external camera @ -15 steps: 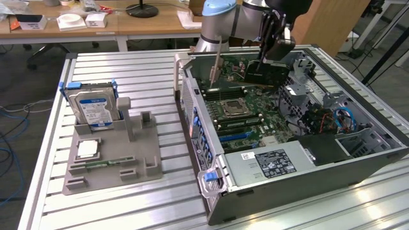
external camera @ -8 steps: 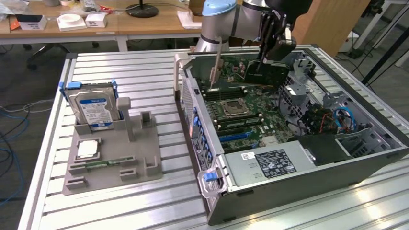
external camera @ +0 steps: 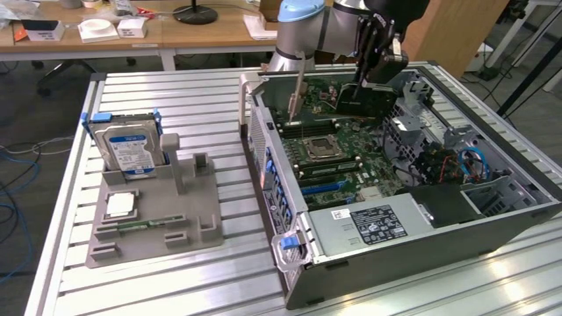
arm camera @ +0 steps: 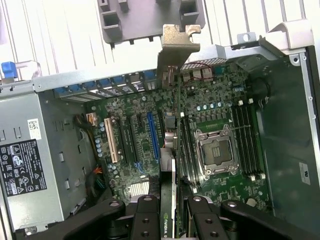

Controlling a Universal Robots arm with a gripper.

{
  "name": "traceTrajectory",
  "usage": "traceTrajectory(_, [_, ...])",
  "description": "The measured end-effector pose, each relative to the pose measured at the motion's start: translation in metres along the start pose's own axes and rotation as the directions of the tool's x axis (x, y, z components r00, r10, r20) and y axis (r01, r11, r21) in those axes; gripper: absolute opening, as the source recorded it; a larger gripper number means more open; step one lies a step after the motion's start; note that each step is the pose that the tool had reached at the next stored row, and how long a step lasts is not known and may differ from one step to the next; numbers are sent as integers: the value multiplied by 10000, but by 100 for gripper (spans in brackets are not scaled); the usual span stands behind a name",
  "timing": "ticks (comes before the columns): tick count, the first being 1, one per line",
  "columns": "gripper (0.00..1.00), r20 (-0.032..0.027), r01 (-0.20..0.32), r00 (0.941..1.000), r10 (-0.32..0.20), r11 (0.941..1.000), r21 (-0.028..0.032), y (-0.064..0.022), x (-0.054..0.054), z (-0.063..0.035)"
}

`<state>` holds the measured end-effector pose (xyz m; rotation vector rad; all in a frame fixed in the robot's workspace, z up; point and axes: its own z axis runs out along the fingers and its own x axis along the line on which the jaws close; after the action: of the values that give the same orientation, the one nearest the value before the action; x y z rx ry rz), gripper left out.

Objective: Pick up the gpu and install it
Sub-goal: 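Insert the gpu into the slot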

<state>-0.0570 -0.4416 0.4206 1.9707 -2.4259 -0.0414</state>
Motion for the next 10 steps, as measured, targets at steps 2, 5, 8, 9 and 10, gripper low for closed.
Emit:
traceTrajectory(2, [26,-1,45,10000,-45,10000,0,0,0,0])
traceTrajectory(5, [26,-3,112,9999,-112,9999,0,0,0,0])
traceTrajectory(8, [26,-4,172,9999,-172,9999,0,0,0,0])
traceTrajectory(9, [26,-5,201,9998,-201,9998,-1,0,0,0])
traceTrajectory(10, [26,-6,235,9997,-235,9997,-1,0,0,0])
